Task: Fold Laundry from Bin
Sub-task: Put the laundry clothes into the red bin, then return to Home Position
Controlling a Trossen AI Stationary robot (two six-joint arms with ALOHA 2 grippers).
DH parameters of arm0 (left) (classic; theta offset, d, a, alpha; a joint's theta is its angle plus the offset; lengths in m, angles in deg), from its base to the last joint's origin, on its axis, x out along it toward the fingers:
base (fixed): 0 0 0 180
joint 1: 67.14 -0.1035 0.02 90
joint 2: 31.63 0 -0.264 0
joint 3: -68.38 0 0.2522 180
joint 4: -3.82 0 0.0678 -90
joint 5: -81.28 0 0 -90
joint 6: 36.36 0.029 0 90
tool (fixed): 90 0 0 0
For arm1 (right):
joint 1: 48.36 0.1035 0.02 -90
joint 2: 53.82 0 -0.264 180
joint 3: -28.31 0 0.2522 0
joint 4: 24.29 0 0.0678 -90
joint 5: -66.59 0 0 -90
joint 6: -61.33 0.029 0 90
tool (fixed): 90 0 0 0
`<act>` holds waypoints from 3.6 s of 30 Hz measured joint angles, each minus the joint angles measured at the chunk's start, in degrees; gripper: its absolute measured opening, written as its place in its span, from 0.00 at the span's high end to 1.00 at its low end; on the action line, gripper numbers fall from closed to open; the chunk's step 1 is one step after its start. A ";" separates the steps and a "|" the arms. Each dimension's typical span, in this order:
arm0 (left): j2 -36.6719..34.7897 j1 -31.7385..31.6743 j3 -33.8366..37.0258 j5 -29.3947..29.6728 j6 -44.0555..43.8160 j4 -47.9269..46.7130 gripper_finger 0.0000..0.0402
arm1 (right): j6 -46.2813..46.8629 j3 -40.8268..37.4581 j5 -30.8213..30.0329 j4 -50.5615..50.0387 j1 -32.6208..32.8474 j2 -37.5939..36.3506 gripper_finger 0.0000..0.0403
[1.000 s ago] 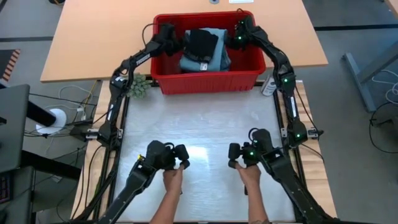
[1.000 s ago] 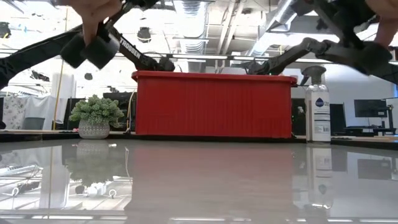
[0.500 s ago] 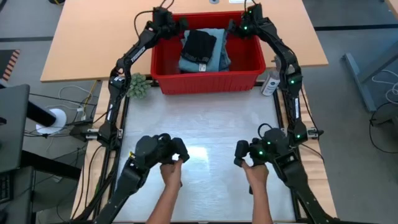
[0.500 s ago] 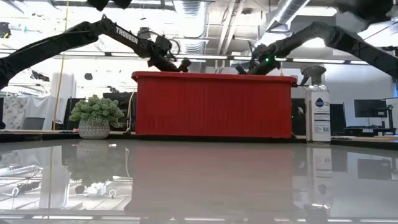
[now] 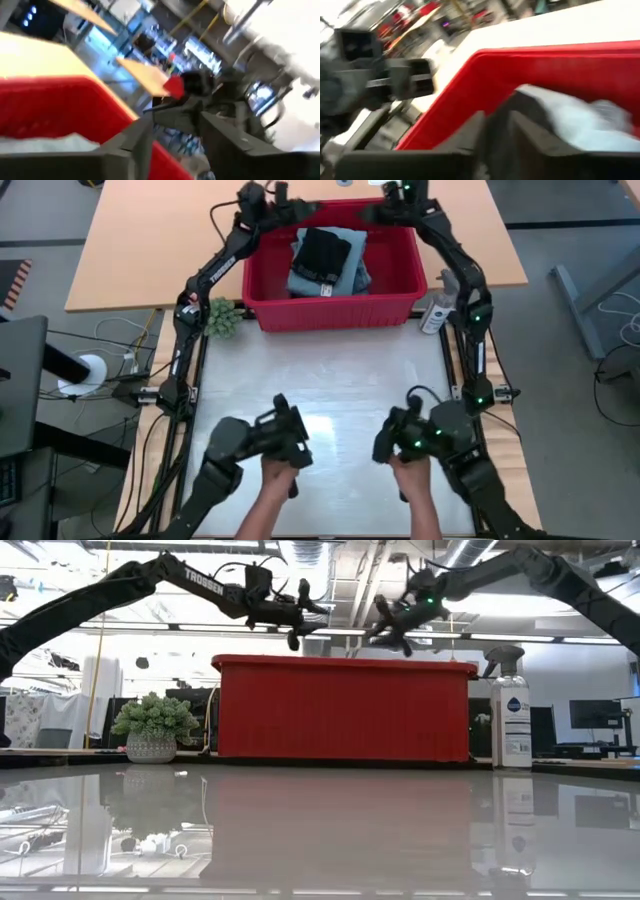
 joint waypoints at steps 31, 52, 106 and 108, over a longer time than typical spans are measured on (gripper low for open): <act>4.16 2.73 22.23 13.23 13.78 -15.28 1.00 | -4.02 -1.17 2.50 -2.14 3.72 18.71 0.96; -0.23 1.59 0.99 -4.52 5.58 0.56 1.00 | -9.99 -0.06 3.34 -2.29 -0.58 -6.92 0.93; -106.36 32.13 98.91 41.99 26.76 -0.67 1.00 | -37.48 -80.38 47.63 -31.32 -15.08 -100.81 0.93; -106.41 35.73 102.81 45.10 26.55 2.83 1.00 | -36.98 -83.33 48.97 -30.80 -17.98 -105.20 0.93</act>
